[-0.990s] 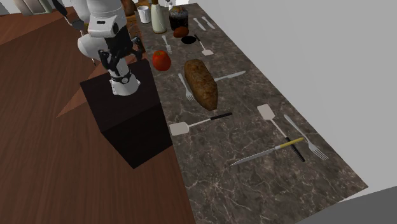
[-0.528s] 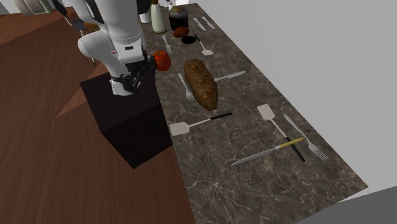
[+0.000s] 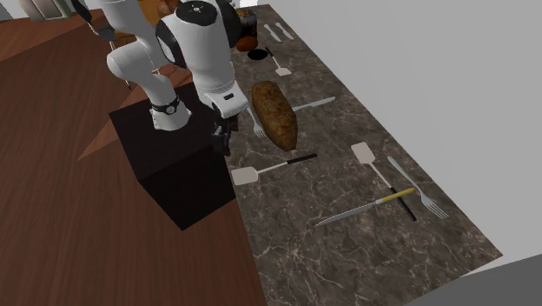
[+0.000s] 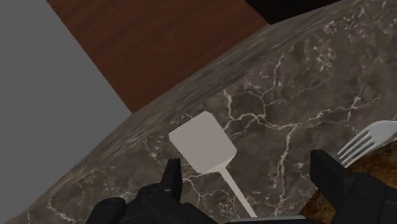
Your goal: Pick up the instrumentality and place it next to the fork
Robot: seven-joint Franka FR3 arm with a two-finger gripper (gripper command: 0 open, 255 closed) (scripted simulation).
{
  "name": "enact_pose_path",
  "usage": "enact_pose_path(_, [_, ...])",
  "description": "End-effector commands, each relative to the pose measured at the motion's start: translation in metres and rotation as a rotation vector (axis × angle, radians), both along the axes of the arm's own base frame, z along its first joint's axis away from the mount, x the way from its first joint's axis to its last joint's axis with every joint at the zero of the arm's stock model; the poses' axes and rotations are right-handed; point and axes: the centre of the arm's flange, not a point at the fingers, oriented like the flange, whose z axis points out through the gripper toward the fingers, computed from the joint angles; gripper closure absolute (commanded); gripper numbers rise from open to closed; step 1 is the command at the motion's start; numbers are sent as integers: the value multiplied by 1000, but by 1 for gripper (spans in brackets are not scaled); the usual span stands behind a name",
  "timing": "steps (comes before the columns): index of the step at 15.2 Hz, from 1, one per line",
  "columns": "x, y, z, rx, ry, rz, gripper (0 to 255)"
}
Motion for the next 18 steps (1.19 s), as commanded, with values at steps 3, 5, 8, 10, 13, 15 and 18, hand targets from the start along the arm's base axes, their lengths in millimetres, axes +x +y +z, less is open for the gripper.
enact_pose_path(3, [34,31,-26,10,-8,172,0])
enact_pose_path(5, [48,48,-39,14,-12,256,0])
enact_pose_path(8, [66,77,-57,21,-17,382,0])
enact_pose_path(10, [77,97,-69,26,-20,466,0])
enact_pose_path(13, [79,102,-82,27,-21,484,0])
enact_pose_path(15, [79,103,-92,27,-21,484,0])
enact_pose_path(18, [79,104,-108,27,-21,484,0])
